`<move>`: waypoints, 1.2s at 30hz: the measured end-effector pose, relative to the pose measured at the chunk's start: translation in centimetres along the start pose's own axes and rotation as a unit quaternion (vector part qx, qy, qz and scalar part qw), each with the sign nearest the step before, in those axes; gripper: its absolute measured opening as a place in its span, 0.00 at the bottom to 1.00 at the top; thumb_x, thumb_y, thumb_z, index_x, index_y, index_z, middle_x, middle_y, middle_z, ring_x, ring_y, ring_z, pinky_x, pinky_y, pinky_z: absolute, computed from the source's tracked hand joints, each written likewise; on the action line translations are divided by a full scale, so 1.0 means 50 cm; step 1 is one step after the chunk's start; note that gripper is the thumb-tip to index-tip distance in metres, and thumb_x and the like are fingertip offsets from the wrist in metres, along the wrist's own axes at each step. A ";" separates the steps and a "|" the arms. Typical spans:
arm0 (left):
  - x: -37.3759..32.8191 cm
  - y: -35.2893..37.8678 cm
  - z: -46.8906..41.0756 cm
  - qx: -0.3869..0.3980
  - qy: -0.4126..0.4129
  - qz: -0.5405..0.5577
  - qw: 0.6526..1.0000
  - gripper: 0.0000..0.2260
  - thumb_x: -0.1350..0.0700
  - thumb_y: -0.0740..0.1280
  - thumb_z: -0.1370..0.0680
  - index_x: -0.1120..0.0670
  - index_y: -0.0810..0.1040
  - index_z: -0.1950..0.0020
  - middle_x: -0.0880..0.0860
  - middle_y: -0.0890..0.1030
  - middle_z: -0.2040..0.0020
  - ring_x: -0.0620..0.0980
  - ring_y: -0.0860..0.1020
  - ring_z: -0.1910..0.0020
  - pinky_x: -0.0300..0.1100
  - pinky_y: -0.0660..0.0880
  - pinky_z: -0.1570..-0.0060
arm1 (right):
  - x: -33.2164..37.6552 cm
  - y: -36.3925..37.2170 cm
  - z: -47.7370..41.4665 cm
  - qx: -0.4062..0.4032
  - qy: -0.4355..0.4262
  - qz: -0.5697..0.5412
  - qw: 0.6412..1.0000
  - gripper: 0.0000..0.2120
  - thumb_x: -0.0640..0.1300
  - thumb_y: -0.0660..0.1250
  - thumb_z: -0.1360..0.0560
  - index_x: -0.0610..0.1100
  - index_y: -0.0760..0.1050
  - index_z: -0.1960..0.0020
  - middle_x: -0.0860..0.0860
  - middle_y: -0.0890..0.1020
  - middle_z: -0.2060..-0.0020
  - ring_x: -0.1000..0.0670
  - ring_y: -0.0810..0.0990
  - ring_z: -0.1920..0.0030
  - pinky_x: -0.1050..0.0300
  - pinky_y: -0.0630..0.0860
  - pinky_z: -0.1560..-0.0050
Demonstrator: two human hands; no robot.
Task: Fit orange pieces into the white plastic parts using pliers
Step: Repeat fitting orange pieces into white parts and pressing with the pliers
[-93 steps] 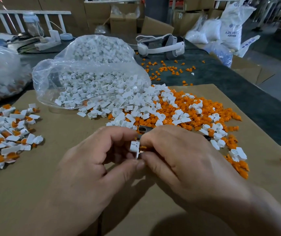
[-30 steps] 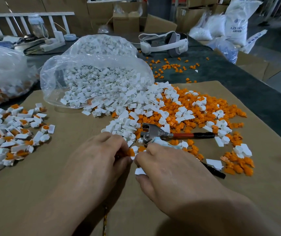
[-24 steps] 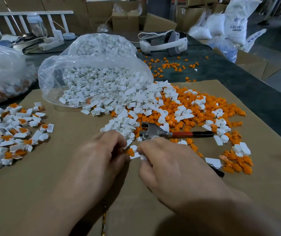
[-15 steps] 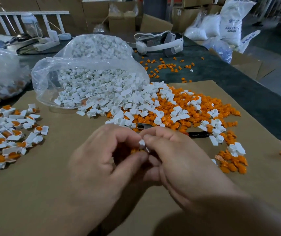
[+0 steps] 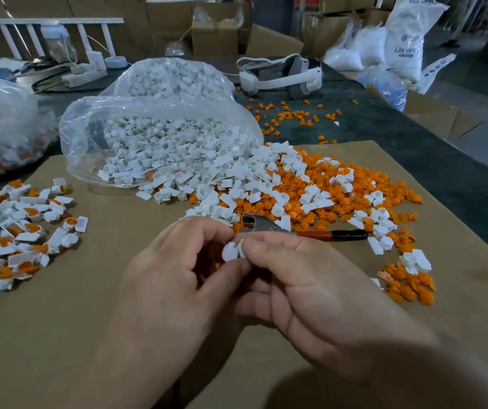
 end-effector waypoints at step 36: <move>0.017 0.017 -0.005 0.122 -0.212 0.536 0.808 0.19 0.53 0.81 0.38 0.59 0.86 0.51 0.60 0.83 0.64 0.48 0.81 0.68 0.36 0.77 0.71 | 0.048 -0.019 0.032 -0.084 -0.255 0.408 0.872 0.09 0.53 0.64 0.26 0.60 0.78 0.47 0.51 0.83 0.63 0.50 0.83 0.65 0.46 0.82 0.66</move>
Point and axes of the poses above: each hand's wrist, its own z-axis away from the middle knuckle, its own y-axis out of the palm, x = y × z, the point moved 4 cm from there along -z, towards the middle knuckle
